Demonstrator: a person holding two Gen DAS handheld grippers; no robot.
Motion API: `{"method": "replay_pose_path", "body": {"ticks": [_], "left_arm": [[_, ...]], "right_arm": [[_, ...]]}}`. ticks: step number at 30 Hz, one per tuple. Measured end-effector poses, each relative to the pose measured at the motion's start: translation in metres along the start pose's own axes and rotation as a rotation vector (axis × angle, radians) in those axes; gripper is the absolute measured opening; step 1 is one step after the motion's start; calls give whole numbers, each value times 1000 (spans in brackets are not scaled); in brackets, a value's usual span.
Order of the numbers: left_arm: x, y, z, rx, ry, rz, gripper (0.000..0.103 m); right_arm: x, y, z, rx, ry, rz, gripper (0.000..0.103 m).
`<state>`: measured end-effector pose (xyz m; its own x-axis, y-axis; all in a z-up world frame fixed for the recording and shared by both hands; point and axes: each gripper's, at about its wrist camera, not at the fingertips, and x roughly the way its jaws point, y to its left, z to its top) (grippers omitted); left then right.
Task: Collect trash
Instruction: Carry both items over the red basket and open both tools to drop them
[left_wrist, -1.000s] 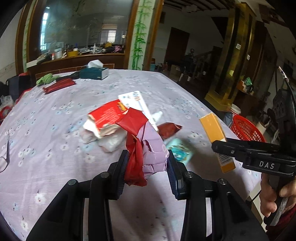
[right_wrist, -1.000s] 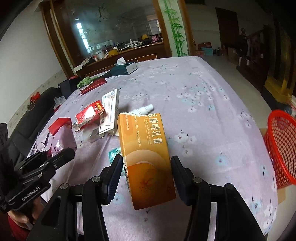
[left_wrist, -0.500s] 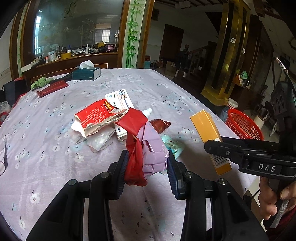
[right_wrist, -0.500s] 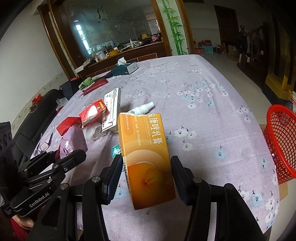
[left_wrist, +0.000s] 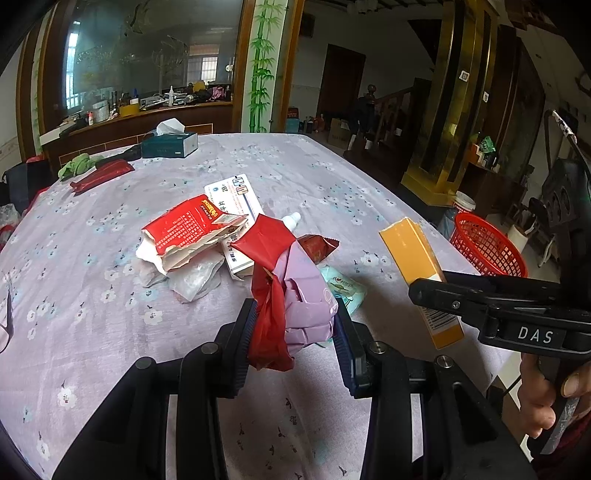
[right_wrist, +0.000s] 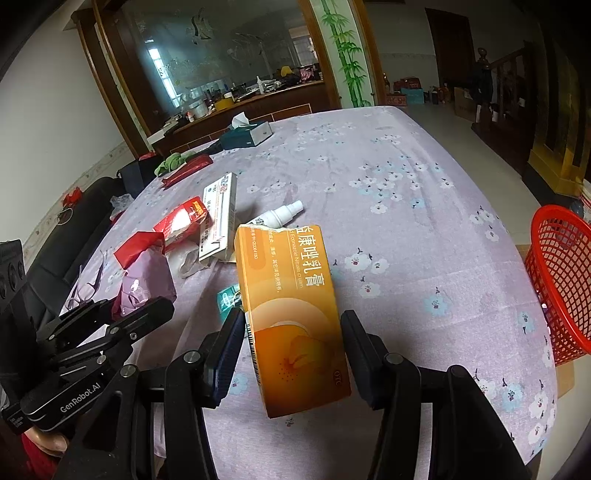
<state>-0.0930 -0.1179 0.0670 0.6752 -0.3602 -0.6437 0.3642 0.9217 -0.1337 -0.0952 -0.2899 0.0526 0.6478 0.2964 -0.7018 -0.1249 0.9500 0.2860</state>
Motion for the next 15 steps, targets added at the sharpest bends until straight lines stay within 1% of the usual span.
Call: {"method": "replay_pose_path", "body": {"ticks": [5,9,15], "left_arm": [[6,-10,7,19,8,-36,38],[13,-33,17,63,15,-84,38],[27,-88,38,137,44,-213,38]], "right_arm": [[-13,-19,3,42,-27,-22,58],[-37,-55,5,123,-73,-58,58],[-84,-122,5,261,-161,-151,58]]}}
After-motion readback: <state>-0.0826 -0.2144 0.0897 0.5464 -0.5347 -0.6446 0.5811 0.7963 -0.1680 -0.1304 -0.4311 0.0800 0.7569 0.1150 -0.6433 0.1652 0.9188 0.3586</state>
